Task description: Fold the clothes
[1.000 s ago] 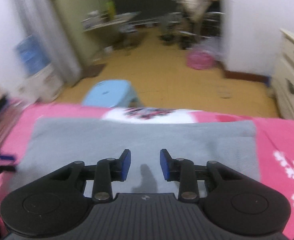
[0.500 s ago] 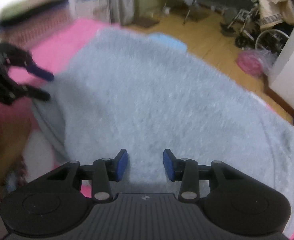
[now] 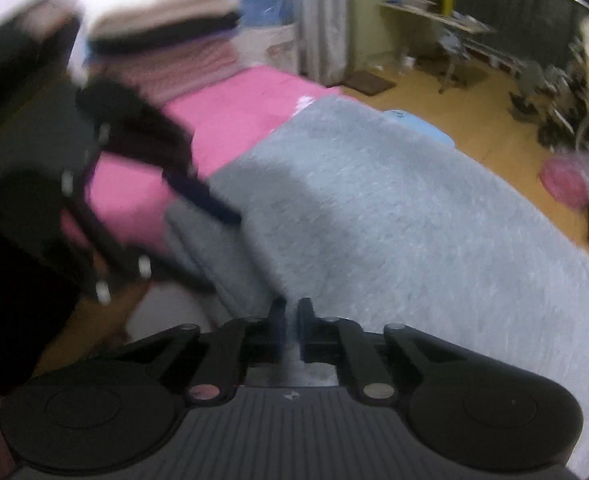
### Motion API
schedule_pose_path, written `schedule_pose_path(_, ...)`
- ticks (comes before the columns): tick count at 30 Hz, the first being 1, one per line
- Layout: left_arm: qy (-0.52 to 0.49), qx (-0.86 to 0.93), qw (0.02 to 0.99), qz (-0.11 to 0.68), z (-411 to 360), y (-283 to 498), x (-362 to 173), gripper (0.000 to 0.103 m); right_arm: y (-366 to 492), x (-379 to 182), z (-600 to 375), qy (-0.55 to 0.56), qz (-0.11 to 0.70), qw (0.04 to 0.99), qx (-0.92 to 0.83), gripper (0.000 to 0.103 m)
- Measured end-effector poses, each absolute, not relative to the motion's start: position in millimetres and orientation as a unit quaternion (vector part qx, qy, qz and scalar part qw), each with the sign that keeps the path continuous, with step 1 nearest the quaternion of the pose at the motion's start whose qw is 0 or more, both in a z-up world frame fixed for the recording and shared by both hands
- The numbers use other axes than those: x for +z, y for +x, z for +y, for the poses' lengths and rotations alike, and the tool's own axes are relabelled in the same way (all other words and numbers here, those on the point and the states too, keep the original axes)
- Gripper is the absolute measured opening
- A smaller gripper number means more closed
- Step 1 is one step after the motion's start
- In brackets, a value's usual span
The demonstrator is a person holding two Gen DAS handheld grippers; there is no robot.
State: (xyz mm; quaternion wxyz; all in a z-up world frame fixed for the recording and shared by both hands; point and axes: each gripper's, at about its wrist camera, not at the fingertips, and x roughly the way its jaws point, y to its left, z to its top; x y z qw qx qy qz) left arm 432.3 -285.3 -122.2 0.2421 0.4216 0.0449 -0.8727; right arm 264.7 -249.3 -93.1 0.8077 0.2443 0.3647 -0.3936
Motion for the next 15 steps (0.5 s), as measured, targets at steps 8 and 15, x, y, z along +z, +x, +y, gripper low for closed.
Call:
schedule_pose_path(8, 0.437, -0.865, 0.245, -0.025, -271, 420, -130, 0.045, 230, -84, -260, 0.343, 0.277, 0.806, -0.394, 0.005)
schedule_pose_path(15, 0.421, -0.866, 0.269, -0.016, -275, 428, -124, 0.017, 231, -86, -251, 0.366, 0.265, 0.807, -0.381, 0.007)
